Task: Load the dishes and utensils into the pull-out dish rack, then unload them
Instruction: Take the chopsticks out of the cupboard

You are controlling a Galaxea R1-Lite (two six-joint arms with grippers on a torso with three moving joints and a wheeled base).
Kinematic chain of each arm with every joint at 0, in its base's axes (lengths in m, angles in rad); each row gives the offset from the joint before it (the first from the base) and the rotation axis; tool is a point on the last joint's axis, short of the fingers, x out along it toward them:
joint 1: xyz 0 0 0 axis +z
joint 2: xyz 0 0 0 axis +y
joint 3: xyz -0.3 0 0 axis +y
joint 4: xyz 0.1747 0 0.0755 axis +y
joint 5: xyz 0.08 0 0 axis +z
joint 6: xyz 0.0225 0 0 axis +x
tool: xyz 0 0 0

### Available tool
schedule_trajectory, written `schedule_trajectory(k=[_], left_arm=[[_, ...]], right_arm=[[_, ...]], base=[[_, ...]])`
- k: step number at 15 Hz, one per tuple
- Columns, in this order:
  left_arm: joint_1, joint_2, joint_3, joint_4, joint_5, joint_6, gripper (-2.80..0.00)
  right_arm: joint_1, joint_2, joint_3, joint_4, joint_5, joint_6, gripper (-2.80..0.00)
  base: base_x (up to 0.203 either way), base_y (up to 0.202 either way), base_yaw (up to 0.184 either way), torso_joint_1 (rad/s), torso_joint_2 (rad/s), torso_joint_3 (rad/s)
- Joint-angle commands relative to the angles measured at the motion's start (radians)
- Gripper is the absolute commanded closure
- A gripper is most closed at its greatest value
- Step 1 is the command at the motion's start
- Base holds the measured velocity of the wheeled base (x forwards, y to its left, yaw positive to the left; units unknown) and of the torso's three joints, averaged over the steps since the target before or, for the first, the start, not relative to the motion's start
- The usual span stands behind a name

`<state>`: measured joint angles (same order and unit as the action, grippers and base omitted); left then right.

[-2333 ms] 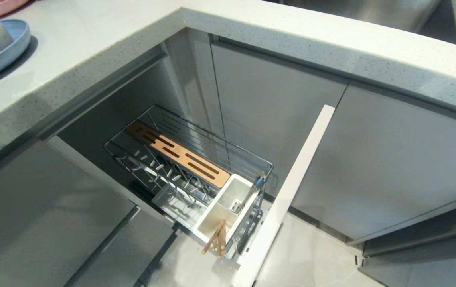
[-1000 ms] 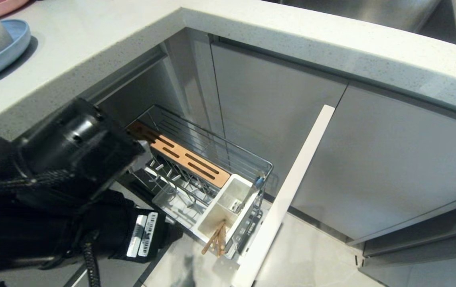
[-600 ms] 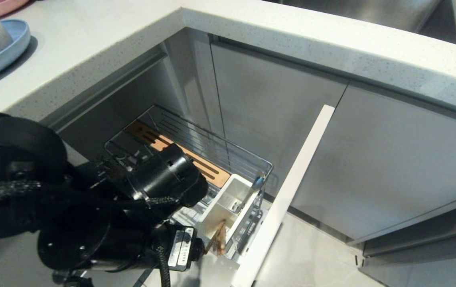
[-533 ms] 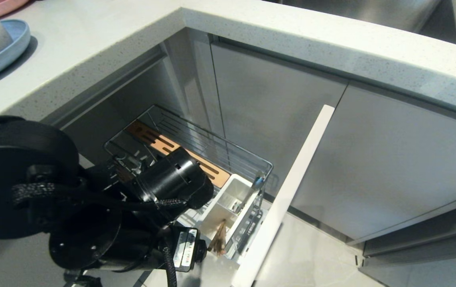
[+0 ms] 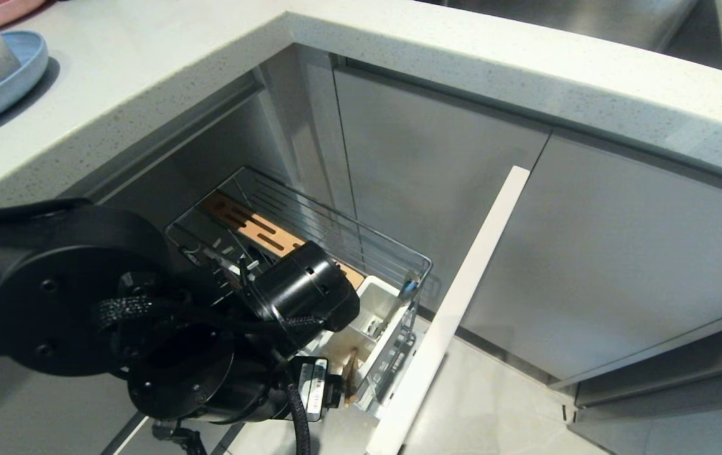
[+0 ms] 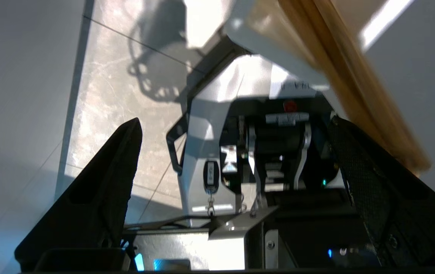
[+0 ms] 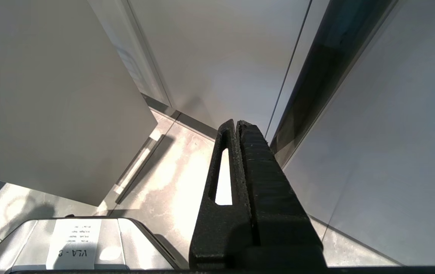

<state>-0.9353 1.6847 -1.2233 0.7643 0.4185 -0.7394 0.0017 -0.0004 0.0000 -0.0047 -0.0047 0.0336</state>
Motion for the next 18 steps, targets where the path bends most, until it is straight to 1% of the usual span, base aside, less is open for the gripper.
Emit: schedule_trajectory(k=[1,4,6,9,10,11,14,16,18], left_arm=[[0.013,-0.010,-0.005,0.002,0.028,-0.007,-2.80],[0.034,-0.013,-0.004,-0.006,0.053,-0.005,-2.80],[0.053,-0.020,-0.010,-0.018,0.057,-0.003,-2.80],[0.064,-0.042,-0.010,-0.127,0.065,-0.012,-2.80],[0.064,-0.039,-0.010,-0.139,0.060,-0.014,-2.80],[0.064,-0.037,-0.007,-0.151,0.045,-0.015,-2.80],[0.062,-0.040,-0.005,-0.147,-0.059,-0.011,-2.80],[0.058,-0.039,-0.006,-0.118,-0.098,-0.004,-2.80],[0.052,-0.037,-0.005,-0.097,-0.102,0.000,-2.80]], right_arm=[[0.000,-0.004,0.002,0.000,0.000,0.000,0.00],[0.000,-0.004,0.002,-0.001,0.000,0.000,0.00],[0.000,-0.004,0.002,0.000,0.000,0.000,0.00],[0.000,-0.004,0.002,0.000,0.000,0.000,0.00],[0.001,-0.004,0.002,-0.001,0.000,0.000,0.00],[0.000,-0.004,0.002,-0.001,0.000,0.000,0.00],[0.001,-0.004,0.002,0.000,0.000,0.000,0.00],[0.000,-0.004,0.002,-0.001,0.000,0.000,0.00],[0.001,-0.004,0.002,0.000,0.000,0.000,0.00]], base=[[0.000,0.000,0.000,0.000,0.00,0.000],[0.000,0.000,0.000,0.000,0.00,0.000],[0.000,0.000,0.000,0.000,0.00,0.000],[0.000,0.000,0.000,0.000,0.00,0.000],[0.000,0.000,0.000,0.000,0.00,0.000],[0.000,0.000,0.000,0.000,0.00,0.000],[0.000,0.000,0.000,0.000,0.00,0.000],[0.000,0.000,0.000,0.000,0.00,0.000],[0.000,0.000,0.000,0.000,0.00,0.000]])
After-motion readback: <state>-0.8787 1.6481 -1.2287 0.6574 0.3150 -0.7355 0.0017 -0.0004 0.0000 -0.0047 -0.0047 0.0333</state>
